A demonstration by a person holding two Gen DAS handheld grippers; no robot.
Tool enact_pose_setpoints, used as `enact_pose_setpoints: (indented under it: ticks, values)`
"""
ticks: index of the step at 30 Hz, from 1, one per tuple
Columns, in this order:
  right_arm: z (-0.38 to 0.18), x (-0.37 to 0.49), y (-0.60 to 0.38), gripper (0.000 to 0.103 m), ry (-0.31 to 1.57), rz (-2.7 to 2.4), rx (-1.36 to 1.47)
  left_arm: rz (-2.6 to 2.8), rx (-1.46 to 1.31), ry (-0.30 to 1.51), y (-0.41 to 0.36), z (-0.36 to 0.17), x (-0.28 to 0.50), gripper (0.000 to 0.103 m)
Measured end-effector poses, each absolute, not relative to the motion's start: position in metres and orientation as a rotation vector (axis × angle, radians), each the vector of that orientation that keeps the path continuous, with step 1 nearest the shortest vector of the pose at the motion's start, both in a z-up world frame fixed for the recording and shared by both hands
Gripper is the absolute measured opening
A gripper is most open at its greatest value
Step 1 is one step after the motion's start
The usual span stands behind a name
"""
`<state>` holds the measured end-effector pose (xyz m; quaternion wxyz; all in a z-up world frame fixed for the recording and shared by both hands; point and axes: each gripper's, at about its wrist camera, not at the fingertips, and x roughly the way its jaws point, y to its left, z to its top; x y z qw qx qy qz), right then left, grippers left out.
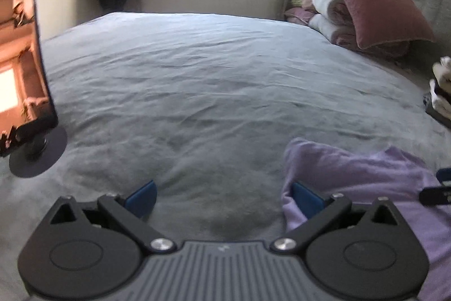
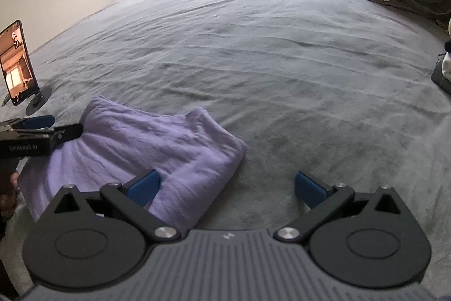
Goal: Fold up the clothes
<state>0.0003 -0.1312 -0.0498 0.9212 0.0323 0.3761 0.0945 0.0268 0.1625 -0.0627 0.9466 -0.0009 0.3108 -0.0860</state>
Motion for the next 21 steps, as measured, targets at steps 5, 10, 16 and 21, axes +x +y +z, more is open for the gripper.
enact_pose_setpoints:
  ticks: [5,10,16,21]
  values:
    - [-0.047,0.001,-0.135,0.103,0.742,0.176,0.079,-0.173,-0.064,0.629,0.171,-0.056,0.026,0.102]
    - [-0.044,0.005,-0.138,0.103,0.719,0.162,0.125,-0.232,-0.044,0.583,0.16,-0.042,0.03,0.102]
    - [-0.048,0.013,-0.132,0.103,0.698,0.152,0.106,-0.284,0.075,0.555,0.128,-0.039,0.045,0.102]
    - [-0.055,0.018,-0.129,0.103,0.677,0.143,0.053,-0.232,0.088,0.571,0.126,-0.047,0.054,0.103]
